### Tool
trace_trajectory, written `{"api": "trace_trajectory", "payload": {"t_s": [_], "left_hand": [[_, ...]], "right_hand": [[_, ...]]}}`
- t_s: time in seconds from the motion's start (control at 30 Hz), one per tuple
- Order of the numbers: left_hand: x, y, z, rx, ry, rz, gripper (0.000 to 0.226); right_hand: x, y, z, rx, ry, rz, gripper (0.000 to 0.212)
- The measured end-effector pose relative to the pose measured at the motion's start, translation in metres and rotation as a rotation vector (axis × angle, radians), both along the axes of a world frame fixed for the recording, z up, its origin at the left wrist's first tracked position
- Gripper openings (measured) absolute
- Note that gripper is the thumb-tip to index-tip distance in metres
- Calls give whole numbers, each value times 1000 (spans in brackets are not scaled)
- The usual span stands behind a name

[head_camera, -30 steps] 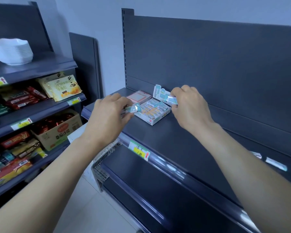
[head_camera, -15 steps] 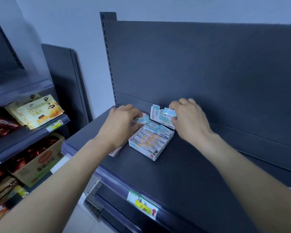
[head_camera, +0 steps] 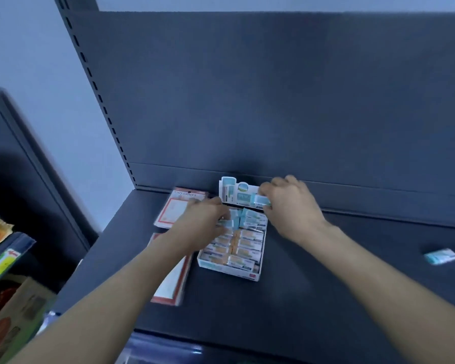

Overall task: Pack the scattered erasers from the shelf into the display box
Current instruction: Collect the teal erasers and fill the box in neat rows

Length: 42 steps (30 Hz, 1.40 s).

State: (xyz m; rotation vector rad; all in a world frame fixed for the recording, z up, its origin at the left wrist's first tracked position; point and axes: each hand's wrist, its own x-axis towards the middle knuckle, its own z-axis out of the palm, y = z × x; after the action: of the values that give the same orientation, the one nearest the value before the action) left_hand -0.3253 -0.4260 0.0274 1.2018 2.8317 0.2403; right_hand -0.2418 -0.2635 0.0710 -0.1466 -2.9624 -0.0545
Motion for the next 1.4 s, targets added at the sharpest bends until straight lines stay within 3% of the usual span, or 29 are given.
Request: {"api": "trace_trajectory", "payload": {"t_s": [0.37,0.77,1.07,1.23,1.4], "left_hand": [[-32,-5,-27,53,-63,-240,23],[-38,-21,-13,163,-22,-291,25],[-26,12,33,439,41,-372,15],[10,46,67,533,63,-467,15],[68,86,94,593,90,-579,16]], "right_hand": [[-7,-35,-16,-68,-137,-206,37],[-12,-52,-41,-30,-241,-255,37],[17,-24,6,-70,32,-401,29],[60,-7,37,-60,232,-475,30],[124,21,55,-27,291,-550,32]]}}
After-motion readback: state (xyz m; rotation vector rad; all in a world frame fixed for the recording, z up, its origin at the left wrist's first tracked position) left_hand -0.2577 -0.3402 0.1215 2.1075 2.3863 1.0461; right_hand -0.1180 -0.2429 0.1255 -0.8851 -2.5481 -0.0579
